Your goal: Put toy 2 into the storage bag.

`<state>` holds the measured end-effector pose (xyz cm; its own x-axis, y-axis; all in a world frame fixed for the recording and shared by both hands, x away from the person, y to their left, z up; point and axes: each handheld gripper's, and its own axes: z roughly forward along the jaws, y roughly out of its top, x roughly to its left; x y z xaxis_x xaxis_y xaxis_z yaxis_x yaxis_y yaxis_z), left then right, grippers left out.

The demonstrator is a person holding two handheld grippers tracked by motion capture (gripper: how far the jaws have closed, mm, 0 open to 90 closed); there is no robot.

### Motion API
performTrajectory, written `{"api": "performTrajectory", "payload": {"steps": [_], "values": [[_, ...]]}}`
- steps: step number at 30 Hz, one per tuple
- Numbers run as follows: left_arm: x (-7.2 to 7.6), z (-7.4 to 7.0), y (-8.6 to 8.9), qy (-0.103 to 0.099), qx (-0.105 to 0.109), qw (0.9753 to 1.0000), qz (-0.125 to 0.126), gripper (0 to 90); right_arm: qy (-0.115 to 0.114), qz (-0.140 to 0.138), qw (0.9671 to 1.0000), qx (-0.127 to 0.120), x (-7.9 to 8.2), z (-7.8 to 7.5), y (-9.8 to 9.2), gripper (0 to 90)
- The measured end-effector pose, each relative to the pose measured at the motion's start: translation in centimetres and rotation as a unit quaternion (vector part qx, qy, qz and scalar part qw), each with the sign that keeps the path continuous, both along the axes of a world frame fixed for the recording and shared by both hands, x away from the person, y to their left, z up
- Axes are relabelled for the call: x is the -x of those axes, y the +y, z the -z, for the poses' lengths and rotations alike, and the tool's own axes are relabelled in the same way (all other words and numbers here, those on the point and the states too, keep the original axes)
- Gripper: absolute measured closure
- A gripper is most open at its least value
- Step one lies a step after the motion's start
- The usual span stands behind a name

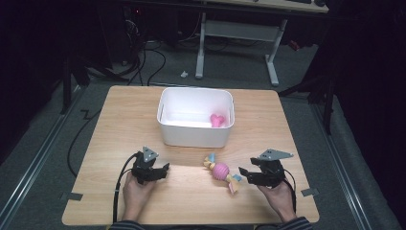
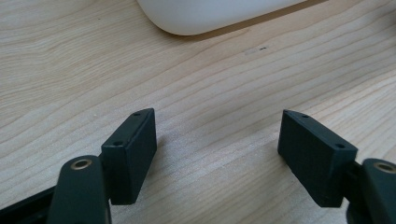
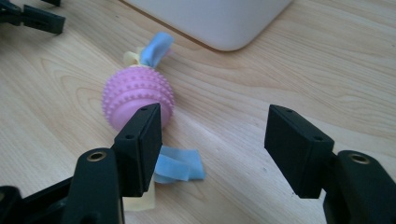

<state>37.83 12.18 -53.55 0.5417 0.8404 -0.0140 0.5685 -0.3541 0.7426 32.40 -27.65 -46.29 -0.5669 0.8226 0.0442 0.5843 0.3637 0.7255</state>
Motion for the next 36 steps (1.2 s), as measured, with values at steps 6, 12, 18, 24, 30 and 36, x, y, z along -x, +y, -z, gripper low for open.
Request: {"api": "performTrajectory", "payload": {"steps": [6, 12, 18, 24, 30, 36], "values": [[0.0, 0.0, 0.0, 0.0, 0.0, 1.0, 0.0, 28.4, 0.009, -0.032, 0.9993, 0.014, -0.6, -0.3, 1.7, 34.5], [0.0, 0.0, 0.0, 0.0, -0.001, 1.0, 0.0, 28.4, 0.014, -0.052, 0.9982, 0.027, -0.8, -0.3, 3.1, 31.3], [0.0, 0.0, 0.0, 0.0, -0.001, 1.0, 0.0, 28.4, 0.025, -0.065, 0.997, 0.033, -1.2, 0.0, 4.4, 28.9], [0.0, 0.0, 0.0, 0.0, -0.001, 1.0, 0.0, 28.4, 0.041, -0.08, 0.9949, 0.046, -1.6, 0.4, 5.6, 27.8], [0.0, 0.0, 0.0, 0.0, 0.0, 1.0, 0.0, 28.4, 0.047, -0.087, 0.993, 0.065, -2.3, 0.5, 6.7, 27.2], [0.0, 0.0, 0.0, 0.0, 0.0, 1.0, 0.0, 28.4, 0.062, -0.094, 0.9907, 0.076, -2.8, 0.9, 7.5, 26.8]]}}
